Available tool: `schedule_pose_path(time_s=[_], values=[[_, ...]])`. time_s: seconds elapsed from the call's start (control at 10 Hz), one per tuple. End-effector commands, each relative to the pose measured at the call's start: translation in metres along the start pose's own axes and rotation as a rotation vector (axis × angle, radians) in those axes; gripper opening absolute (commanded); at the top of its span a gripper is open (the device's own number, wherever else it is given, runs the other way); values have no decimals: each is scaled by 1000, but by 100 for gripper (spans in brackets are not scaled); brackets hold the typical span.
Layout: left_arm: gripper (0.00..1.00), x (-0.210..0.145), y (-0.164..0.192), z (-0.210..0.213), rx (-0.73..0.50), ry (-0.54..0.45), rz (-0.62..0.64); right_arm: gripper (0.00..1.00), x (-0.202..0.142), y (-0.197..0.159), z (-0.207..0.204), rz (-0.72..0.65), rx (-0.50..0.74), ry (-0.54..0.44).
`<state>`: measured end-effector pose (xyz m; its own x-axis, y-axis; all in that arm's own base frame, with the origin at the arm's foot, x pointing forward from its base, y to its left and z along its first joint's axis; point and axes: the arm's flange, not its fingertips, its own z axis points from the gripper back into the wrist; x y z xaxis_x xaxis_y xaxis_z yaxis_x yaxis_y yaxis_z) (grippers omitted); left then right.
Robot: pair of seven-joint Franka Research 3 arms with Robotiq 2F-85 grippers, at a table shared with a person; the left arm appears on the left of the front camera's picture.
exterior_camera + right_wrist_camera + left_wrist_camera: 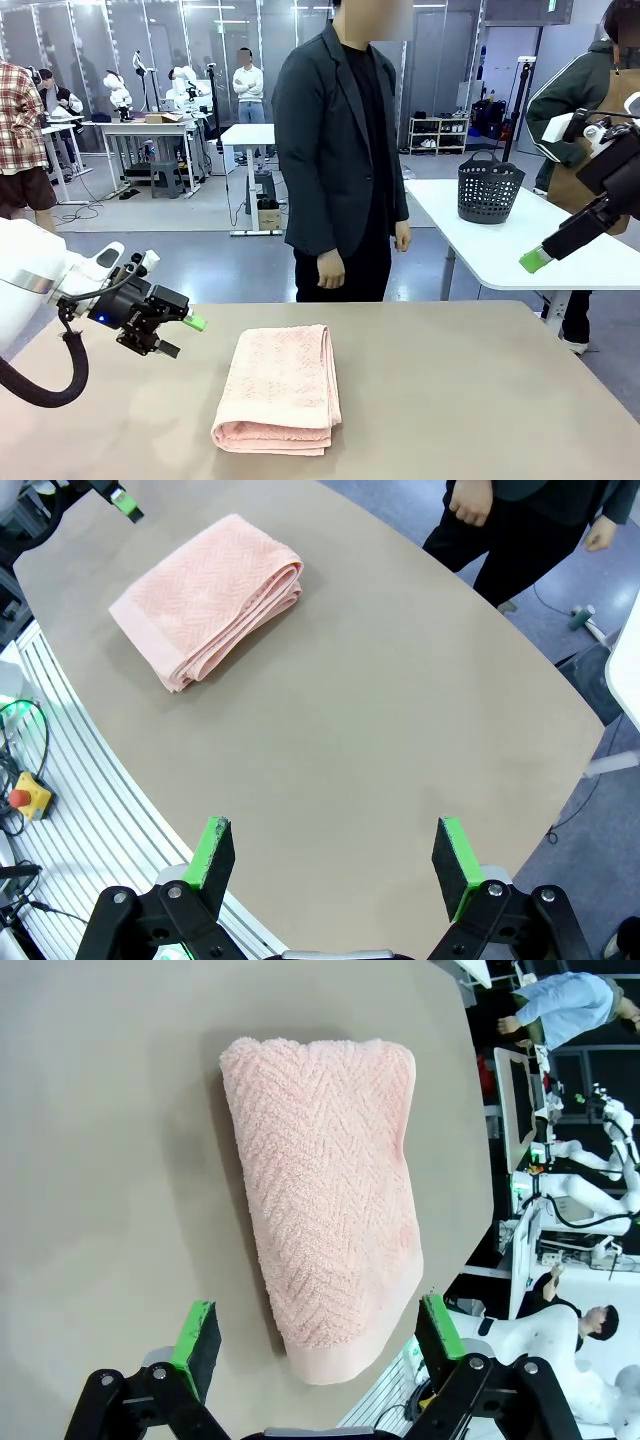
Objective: Fold the towel.
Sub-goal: Pick up the 100 cm Hotel Towel and place it on the left side of the table.
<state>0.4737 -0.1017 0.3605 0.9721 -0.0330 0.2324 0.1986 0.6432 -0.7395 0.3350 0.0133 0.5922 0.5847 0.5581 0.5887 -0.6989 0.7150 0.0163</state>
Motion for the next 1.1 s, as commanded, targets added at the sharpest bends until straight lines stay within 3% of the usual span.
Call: schedule_pose_path(time_s=[0.0, 0.6, 1.0], values=[[100, 3, 1, -25, -13, -24, 24, 100, 0, 1, 0, -16, -6, 7], [100, 15, 19, -77, -40, -77, 144, 100, 0, 1, 0, -16, -6, 7], [100, 20, 28, -102, -74, -56, 183, 100, 0, 1, 0, -16, -6, 7]])
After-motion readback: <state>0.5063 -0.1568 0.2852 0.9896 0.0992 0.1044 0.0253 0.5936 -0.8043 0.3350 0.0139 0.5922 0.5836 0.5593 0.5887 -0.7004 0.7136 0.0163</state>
